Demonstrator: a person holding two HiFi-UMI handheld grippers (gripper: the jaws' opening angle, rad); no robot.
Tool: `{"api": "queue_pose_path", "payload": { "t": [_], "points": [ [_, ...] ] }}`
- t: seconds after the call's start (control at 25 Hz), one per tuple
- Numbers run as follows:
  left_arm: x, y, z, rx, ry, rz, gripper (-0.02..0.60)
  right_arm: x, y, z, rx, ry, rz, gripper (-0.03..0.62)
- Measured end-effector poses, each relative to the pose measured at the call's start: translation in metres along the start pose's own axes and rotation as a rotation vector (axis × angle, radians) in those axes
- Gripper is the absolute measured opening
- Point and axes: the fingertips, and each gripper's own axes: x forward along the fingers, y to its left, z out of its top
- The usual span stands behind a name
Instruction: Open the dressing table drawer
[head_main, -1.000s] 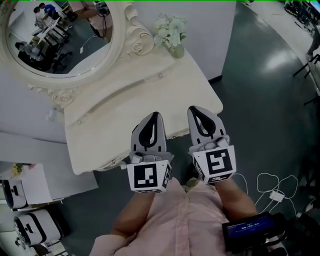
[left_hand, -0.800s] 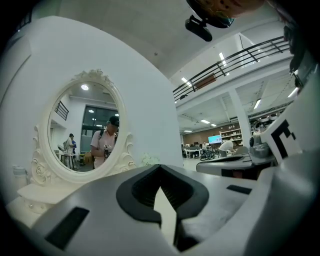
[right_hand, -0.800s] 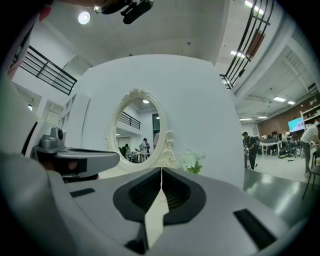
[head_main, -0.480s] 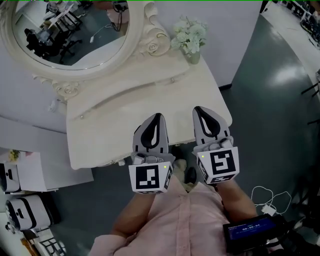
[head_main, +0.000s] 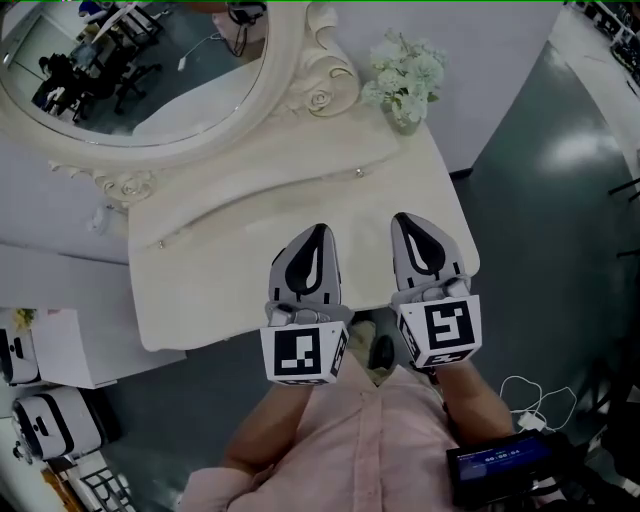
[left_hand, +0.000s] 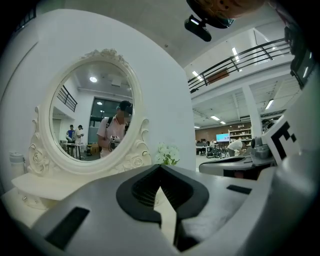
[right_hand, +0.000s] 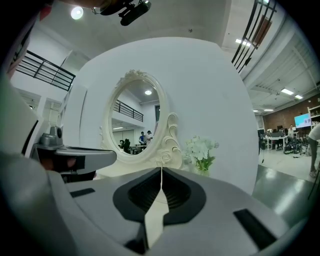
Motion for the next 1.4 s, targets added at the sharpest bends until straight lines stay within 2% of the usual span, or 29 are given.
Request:
{"api": "queue_pose_path", "payload": {
  "t": [0.8, 1.16, 1.4],
  "points": [
    [0.084, 0.062, 0.023, -0.04, -0.042, -0.042, 0.021, 0.093, -0.01, 0.035, -0.062, -0.004, -0.048, 0.02],
    [0.102, 0.06, 0.008, -0.044, -0.017, -0.014, 0.021, 0.113, -0.021, 0.022, -0.061, 0.032, 0.004, 0.02],
    [0.114, 0.06, -0.015, -0.066, 0.033, 0.007, 0.021, 0.126, -0.026, 0.002, -0.051, 0.067, 0.048, 0.02]
  ]
}}
